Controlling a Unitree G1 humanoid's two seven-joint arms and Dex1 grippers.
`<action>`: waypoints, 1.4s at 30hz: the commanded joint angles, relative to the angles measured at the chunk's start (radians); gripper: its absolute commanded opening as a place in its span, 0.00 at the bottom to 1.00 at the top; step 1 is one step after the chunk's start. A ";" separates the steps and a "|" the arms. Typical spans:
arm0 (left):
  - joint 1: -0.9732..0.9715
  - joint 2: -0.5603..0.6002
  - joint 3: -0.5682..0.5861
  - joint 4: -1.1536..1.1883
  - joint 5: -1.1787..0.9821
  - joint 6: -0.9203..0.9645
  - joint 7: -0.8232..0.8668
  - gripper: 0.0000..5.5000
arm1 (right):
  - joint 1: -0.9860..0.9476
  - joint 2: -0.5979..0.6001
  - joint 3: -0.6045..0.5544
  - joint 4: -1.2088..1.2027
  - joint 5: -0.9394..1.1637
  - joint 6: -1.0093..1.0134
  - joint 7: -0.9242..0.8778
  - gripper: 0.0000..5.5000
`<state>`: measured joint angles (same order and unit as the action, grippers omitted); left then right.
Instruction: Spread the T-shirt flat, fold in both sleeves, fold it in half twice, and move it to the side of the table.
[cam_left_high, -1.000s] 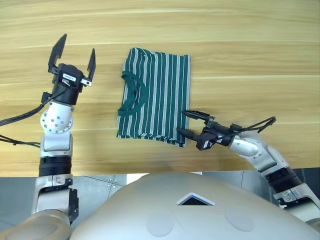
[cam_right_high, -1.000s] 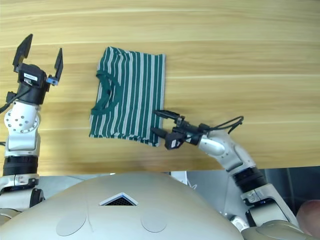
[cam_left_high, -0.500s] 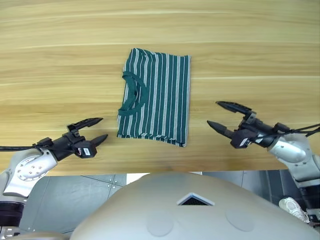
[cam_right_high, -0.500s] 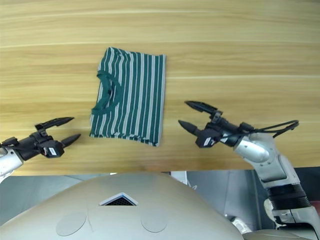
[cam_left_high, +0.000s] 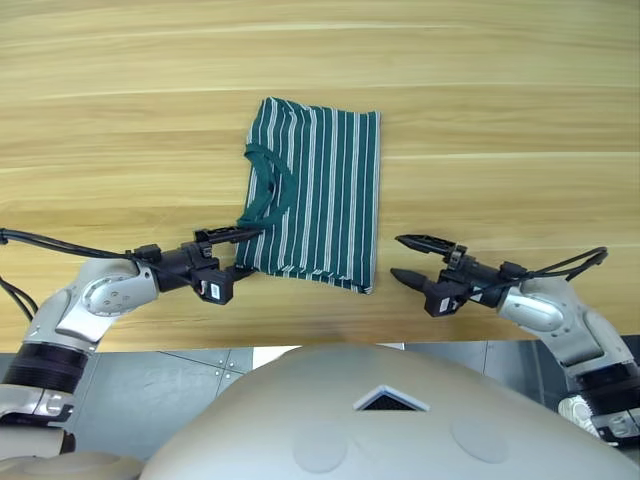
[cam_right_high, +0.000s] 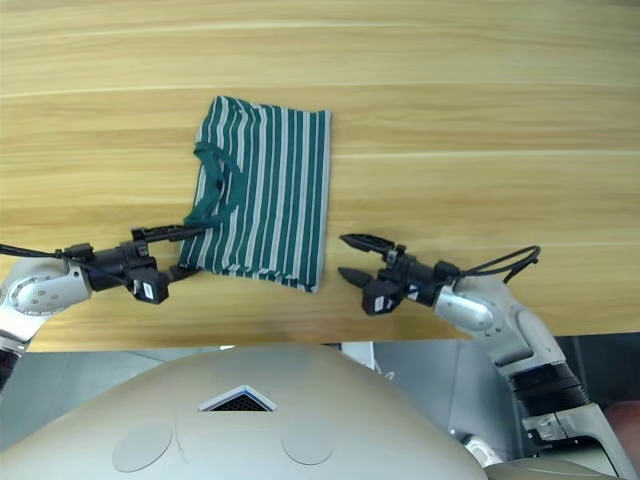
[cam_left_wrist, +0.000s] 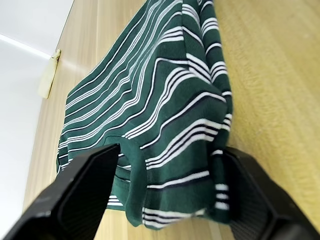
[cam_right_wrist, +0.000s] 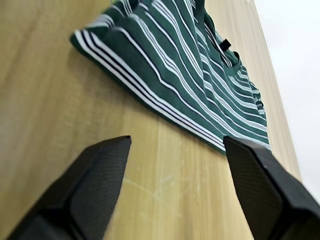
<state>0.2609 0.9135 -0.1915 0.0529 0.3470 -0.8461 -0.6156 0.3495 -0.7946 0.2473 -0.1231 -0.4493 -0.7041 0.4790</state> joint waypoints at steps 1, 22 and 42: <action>0.032 0.020 -0.015 0.015 0.024 0.020 -0.011 0.61 | 0.024 -0.023 0.034 -0.009 -0.011 0.004 0.040 0.63; 0.002 0.029 -0.053 0.035 -0.002 0.027 -0.026 0.02 | -0.094 0.044 0.142 0.058 -0.017 0.005 0.031 0.59; -0.024 0.005 -0.085 0.055 -0.003 0.027 -0.013 0.02 | -0.095 0.067 0.168 0.036 0.014 0.002 0.043 0.00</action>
<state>0.2346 0.9225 -0.2612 0.0959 0.3255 -0.8274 -0.6202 0.2735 -0.7377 0.4360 -0.0952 -0.4241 -0.7153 0.5418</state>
